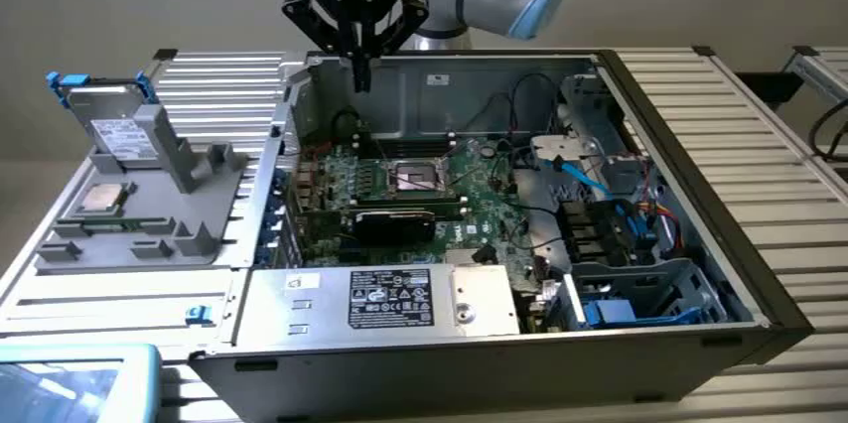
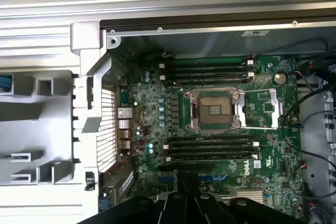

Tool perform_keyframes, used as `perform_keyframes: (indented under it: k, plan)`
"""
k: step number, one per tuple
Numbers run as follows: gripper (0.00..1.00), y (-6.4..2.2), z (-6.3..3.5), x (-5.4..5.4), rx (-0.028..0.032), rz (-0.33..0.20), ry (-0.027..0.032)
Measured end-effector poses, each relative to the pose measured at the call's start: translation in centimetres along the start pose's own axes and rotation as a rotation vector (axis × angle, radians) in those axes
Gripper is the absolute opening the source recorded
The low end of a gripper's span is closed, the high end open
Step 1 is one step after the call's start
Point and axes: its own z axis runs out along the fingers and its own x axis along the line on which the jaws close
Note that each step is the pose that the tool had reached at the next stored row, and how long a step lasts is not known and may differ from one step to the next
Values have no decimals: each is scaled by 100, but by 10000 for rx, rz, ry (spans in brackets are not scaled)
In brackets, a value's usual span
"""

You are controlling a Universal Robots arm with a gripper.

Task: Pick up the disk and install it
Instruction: 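Reach for the disk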

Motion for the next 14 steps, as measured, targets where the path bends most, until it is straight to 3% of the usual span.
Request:
perform_keyframes:
  k: [14]
  plan:
    - [11, 0, 0, 9, 2, -9, 19]
